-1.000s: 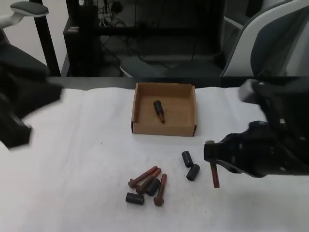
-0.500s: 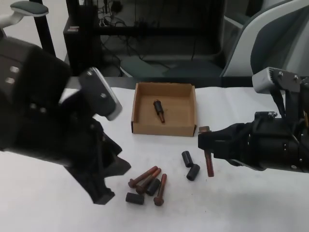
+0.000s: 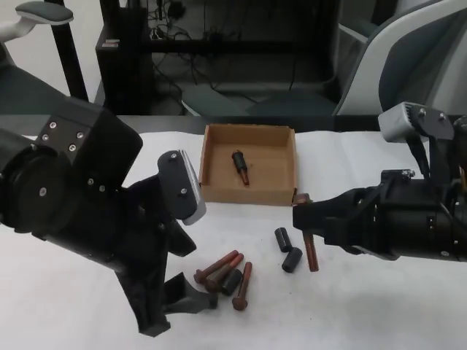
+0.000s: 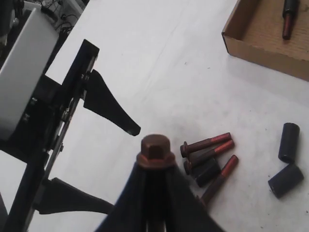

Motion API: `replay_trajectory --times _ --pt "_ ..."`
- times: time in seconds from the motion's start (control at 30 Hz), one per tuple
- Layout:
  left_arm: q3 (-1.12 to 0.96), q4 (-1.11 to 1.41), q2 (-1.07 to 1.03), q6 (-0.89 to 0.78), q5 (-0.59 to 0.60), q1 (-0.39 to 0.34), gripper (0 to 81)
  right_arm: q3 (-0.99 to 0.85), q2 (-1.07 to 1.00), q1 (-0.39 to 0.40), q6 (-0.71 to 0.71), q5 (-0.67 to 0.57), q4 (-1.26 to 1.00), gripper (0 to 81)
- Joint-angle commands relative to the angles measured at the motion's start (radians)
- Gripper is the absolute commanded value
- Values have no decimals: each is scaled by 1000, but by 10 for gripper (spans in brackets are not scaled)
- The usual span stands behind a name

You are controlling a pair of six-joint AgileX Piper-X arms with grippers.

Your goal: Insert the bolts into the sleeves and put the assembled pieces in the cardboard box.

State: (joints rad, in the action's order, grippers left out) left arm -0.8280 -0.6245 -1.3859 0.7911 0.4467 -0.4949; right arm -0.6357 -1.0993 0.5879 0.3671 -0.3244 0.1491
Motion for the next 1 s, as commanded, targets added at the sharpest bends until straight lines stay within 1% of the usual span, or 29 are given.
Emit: replay_trajectory --times 0.0,0.17,0.33,0.5,0.87,0.97 --pt "-6 -8 -14 83 6 -4 638 1 15 2 -10 -28 -13 6" --pt "-6 -46 -54 197 -18 -4 638 1 15 2 -10 -42 -13 6" --pt "-12 -43 -121 249 -38 -4 638 1 15 2 -15 -74 -11 6" --pt "-33 9 -176 257 -100 -7 638 1 15 2 -23 -86 -11 6" --pt "-67 11 -242 257 -79 -9 637 5 15 2 -33 -86 -8 6" --pt "-67 -1 -242 259 -64 -20 599 5 15 2 -36 -86 -8 6"
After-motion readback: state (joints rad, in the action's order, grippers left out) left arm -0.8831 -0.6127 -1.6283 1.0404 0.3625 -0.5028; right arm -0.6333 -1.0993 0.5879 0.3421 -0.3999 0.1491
